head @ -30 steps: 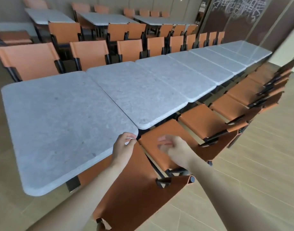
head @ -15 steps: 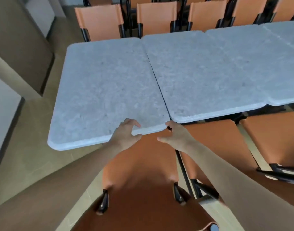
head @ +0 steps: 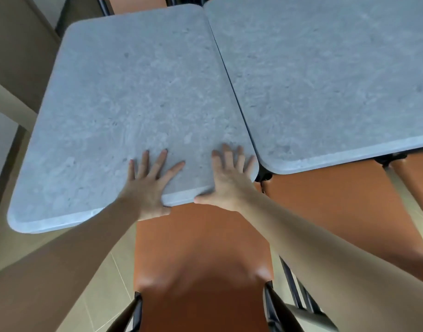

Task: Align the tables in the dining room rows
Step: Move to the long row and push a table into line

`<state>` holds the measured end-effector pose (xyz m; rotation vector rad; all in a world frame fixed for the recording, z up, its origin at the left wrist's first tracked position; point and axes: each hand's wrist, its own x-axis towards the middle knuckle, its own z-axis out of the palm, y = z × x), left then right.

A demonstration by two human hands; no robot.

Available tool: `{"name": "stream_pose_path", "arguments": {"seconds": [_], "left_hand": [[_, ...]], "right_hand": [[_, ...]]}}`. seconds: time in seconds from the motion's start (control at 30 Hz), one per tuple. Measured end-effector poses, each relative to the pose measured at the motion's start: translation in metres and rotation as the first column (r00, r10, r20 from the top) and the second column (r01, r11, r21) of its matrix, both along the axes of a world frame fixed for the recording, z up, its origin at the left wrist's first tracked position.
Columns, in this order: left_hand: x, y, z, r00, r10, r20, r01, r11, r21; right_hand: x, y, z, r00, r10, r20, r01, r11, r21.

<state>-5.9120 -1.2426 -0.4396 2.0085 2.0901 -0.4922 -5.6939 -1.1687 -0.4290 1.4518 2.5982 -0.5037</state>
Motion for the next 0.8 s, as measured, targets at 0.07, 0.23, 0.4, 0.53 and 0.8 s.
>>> {"name": "stream_pose_path", "arguments": {"seconds": [0.07, 0.23, 0.4, 0.53, 0.8], "left_hand": [[-0.007, -0.004, -0.012, 0.998, -0.028, 0.049, 0.023, 0.996, 0.089], [-0.016, -0.005, -0.031, 0.994, -0.104, 0.047, 0.09, 0.97, 0.225], [-0.014, -0.007, -0.034, 0.991, -0.109, 0.08, 0.082, 0.954, 0.289], [-0.014, -0.007, -0.033, 0.989, -0.109, 0.098, 0.074, 0.948, 0.311], [-0.014, -0.007, -0.032, 0.991, -0.092, 0.1, 0.058, 0.95, 0.306]], "right_hand": [[-0.007, 0.006, -0.009, 0.994, 0.106, 0.007, -0.107, 0.987, 0.12], [-0.007, 0.021, -0.023, 0.955, 0.287, 0.067, -0.295, 0.934, 0.2], [-0.006, 0.019, -0.029, 0.954, 0.292, 0.066, -0.299, 0.927, 0.228], [-0.009, 0.015, -0.029, 0.956, 0.278, 0.09, -0.292, 0.927, 0.237], [-0.007, 0.005, -0.041, 0.97, 0.232, 0.067, -0.24, 0.89, 0.388]]}}
